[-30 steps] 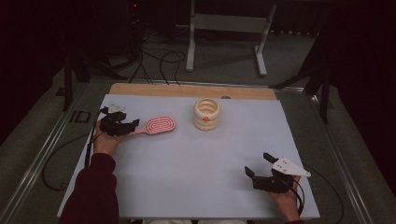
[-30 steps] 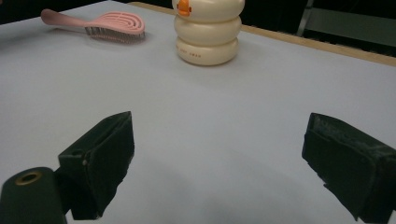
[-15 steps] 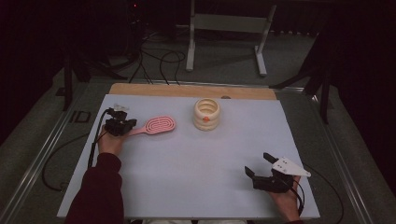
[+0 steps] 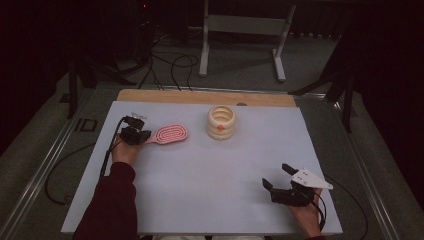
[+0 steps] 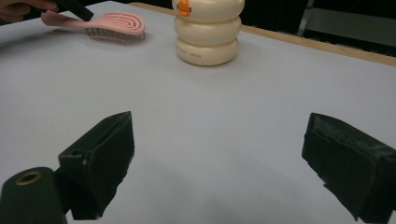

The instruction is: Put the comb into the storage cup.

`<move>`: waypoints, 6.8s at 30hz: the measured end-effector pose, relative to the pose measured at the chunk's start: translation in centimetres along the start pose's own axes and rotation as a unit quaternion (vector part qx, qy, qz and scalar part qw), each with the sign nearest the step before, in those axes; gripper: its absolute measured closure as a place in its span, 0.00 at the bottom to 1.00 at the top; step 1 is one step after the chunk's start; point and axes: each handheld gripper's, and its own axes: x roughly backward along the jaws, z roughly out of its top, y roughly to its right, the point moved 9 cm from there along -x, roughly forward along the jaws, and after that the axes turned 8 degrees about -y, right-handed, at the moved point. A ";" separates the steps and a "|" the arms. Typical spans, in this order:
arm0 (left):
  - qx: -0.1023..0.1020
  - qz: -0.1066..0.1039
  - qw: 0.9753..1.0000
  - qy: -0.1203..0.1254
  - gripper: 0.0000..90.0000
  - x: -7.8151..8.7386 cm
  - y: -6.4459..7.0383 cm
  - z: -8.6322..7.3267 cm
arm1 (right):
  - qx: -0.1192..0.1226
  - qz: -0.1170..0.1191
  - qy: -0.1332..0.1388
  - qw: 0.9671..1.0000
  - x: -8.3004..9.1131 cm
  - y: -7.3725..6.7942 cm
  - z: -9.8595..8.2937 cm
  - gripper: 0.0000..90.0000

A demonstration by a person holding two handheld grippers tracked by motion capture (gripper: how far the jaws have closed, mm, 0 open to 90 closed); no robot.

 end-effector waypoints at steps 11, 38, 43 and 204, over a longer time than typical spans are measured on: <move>-0.013 -0.008 1.000 -0.002 1.00 0.0 0.7 -0.1 | 0.000 0.001 0.000 1.000 -0.1 -0.1 0.0 0.10; -0.025 -0.009 0.999 -0.030 1.00 0.4 1.0 -1.3 | 0.000 -0.001 -0.001 1.000 0.0 0.0 0.0 0.10; -0.027 -0.011 0.999 -0.033 0.99 0.6 1.1 -1.5 | 0.000 0.000 -0.001 1.000 0.0 0.0 0.0 0.10; -0.084 0.014 0.996 -0.018 0.00 5.4 2.2 -3.5 | 0.005 0.011 0.023 1.000 -0.3 -0.5 0.3 0.10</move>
